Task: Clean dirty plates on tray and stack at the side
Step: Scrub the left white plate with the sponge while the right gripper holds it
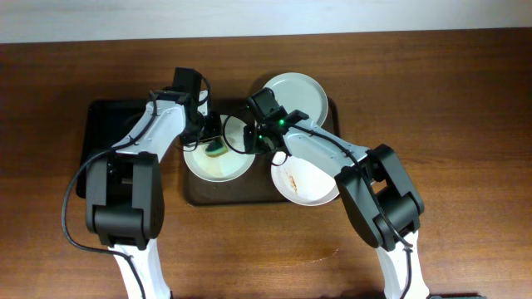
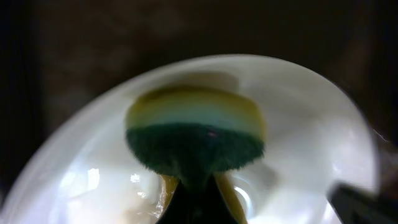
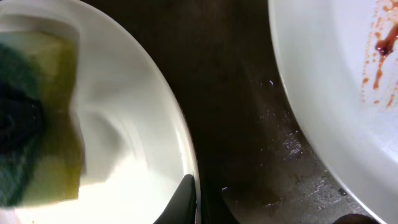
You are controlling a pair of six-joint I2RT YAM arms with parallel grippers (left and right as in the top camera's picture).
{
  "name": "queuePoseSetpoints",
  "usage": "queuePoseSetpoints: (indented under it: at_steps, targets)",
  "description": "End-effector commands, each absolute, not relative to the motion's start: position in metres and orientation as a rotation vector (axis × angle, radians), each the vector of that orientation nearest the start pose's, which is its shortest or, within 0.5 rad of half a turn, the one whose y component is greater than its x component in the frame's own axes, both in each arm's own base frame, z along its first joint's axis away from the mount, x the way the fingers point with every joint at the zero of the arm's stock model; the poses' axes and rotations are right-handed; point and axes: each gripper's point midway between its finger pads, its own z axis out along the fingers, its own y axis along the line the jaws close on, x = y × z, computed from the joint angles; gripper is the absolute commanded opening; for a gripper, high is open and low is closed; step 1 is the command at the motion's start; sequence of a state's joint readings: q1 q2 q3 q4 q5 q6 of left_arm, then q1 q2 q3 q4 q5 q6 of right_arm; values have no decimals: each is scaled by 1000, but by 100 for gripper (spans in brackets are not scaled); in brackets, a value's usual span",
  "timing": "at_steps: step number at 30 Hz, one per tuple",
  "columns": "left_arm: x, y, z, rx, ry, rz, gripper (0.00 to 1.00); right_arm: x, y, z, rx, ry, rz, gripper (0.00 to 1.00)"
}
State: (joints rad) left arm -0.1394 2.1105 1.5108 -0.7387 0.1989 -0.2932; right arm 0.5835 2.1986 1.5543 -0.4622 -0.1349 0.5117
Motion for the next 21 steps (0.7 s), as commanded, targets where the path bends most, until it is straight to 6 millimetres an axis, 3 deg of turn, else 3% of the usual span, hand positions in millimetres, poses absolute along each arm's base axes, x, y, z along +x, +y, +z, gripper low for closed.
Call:
queuePoseSetpoints:
  at_steps: [1,3,4,5,7,8,9,12,13,15,17,19,20,21]
  targets:
    - [425,-33,3,-418,2947,149,1,411,308,-5,-174,2802,501,5]
    - [397,-28,1,-420,3052,220,1,411,308,-5,-174,2802,501,5]
    - [374,-38,1,-395,3165,146,1,411,308,-5,-174,2802,501,5]
    - [364,-65,1,-252,3244,-103,1,411,308,-5,-174,2802,502,5]
    - [372,-103,8,-165,3203,-471,1,411,308,-5,-174,2802,501,5]
    - [384,-107,8,-152,3151,-500,1,411,308,-5,-174,2802,501,5]
    - [411,-95,5,-214,3052,-372,1,411,308,-5,-174,2802,501,5]
    - [439,-56,4,-396,2915,-46,1,411,308,-5,-173,2803,500,5]
    - [443,-45,6,-403,2885,43,1,410,308,-5,-173,2803,500,5]
    - [441,-42,12,-406,2903,69,1,410,307,-5,-174,2807,498,5]
    - [440,-45,36,-354,2942,58,1,409,307,-6,-174,2811,497,5]
    - [441,-53,76,-258,2980,13,1,408,307,-7,-174,2813,496,6]
    - [440,-52,101,-225,2992,18,1,408,307,-7,-168,2815,496,21]
    - [438,-52,111,-194,3000,22,1,408,307,-7,-169,2815,496,29]
